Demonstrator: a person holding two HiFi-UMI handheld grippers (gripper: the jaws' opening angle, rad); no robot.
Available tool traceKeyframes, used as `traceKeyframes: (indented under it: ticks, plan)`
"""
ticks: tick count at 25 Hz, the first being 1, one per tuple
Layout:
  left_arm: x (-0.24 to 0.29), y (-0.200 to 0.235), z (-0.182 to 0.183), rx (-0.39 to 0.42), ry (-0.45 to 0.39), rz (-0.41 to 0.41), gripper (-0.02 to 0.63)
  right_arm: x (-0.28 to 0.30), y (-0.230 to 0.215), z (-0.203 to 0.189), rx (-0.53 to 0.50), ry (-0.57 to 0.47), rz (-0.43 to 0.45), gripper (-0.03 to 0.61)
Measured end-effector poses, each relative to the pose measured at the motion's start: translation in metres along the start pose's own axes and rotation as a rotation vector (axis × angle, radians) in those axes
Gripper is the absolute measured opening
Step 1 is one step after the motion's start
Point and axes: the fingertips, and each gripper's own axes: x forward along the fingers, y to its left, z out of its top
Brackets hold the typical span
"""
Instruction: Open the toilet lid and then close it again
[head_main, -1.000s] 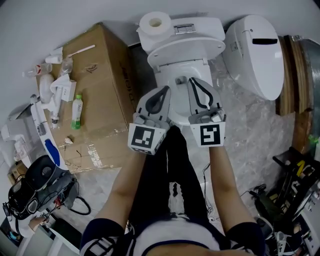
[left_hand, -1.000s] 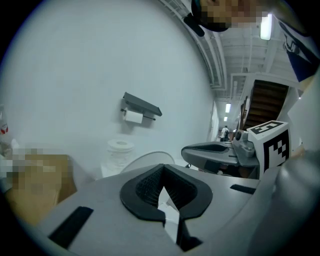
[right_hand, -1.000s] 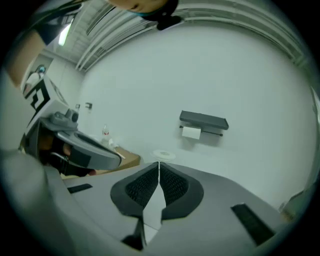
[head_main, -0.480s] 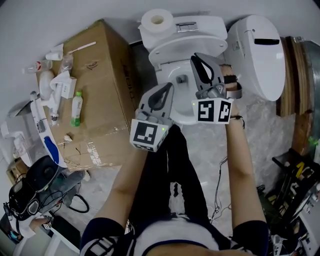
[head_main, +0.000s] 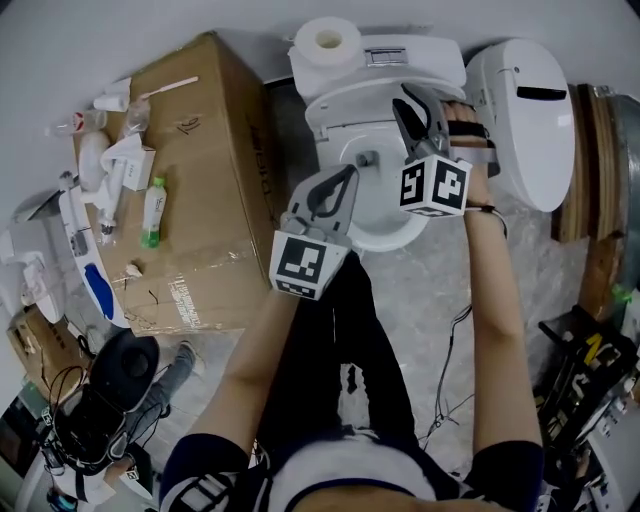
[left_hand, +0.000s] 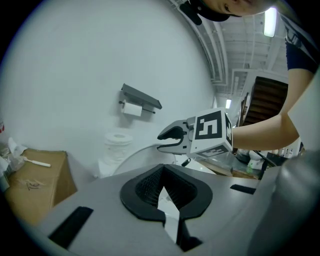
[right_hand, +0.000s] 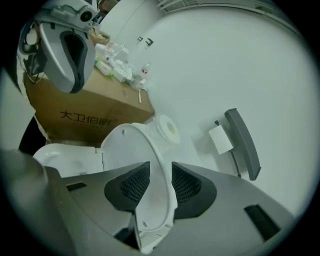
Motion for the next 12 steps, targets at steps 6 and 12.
traceKeyframes:
  ticks: [6,12]
  plan:
    - [0.003,0.001,-0.004,0.008,0.022,-0.001,0.006,0.022,-0.006,-0.014,-0.076,0.092,0.075,0.098]
    - [0.005,0.004,-0.009,0.012,0.040,-0.003,0.006,0.035,-0.004,-0.021,-0.105,0.148,0.088,0.091]
